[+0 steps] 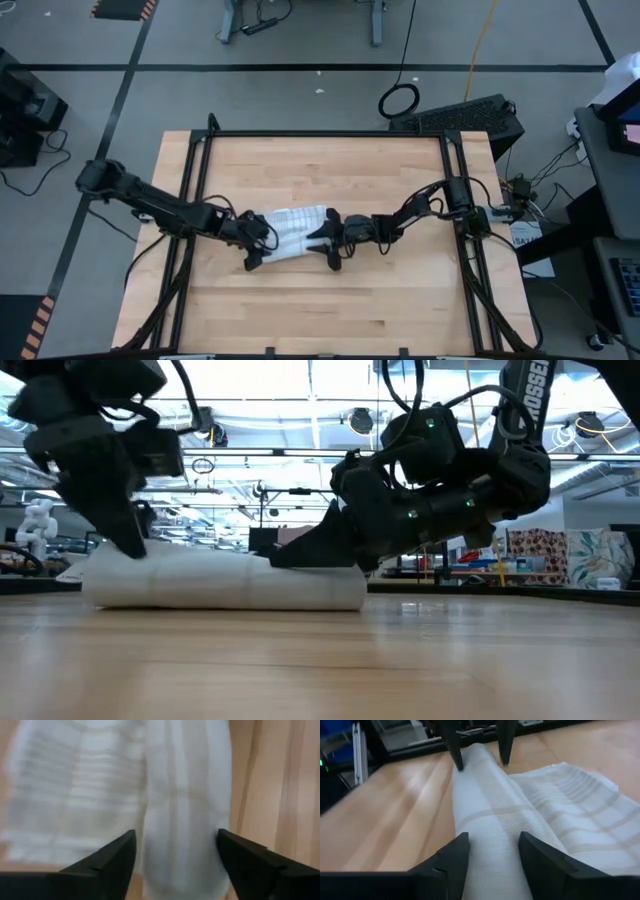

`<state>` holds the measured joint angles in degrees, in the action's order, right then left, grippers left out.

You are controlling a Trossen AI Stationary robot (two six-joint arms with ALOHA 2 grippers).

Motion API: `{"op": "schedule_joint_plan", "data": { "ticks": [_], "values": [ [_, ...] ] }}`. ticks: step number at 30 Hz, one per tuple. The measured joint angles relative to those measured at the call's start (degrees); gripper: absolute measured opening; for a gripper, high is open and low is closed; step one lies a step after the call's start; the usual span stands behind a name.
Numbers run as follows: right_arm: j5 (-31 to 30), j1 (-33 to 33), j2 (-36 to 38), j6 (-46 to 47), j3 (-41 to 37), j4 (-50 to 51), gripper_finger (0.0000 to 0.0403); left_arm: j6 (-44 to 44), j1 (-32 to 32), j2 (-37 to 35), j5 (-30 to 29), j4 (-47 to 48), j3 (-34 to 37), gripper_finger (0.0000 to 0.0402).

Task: Roll towel
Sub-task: Roll the white towel

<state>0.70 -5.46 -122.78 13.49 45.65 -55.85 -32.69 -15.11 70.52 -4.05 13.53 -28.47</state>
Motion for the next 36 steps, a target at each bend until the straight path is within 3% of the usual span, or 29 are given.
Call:
{"op": "schedule_joint_plan", "data": {
  "ticks": [4,9,13,18,24,29,36],
  "values": [
    [0.36,0.27,-0.09,6.69,-0.09,-0.3,0.015,0.02,-0.33,-7.58,-4.33,4.77,-0.2,0.0314],
    [0.93,0.84,-0.15,10.99,-0.11,-0.33,0.0131,3.89,-4.8,-13.33,-14.87,-0.89,-0.19,0.0329],
    [1.53,1.78,-0.17,14.17,-0.11,-0.13,0.0125,9.53,-11.58,-10.97,-21.0,-6.34,1.22,0.0329],
    [2.94,2.37,-0.2,15.22,-0.16,-0.31,0.0125,9.22,-17.87,-1.92,-28.48,-6.58,1.92,0.0329],
    [4.26,2.89,-0.2,16.46,-0.18,-0.31,0.0124,9.04,-19.87,7.55,-30.28,-9.66,1.92,0.0329],
    [5.06,2.93,-0.2,17.13,-0.18,-0.37,0.0123,6.86,-19.04,10.63,-32.0,-9.74,1.88,0.0323],
    [5.43,2.54,0.34,14.04,-0.48,-4.61,0.0146,5.84,-16.36,10.71,-28.68,-9.47,1.84,0.0238]
  ]
}}
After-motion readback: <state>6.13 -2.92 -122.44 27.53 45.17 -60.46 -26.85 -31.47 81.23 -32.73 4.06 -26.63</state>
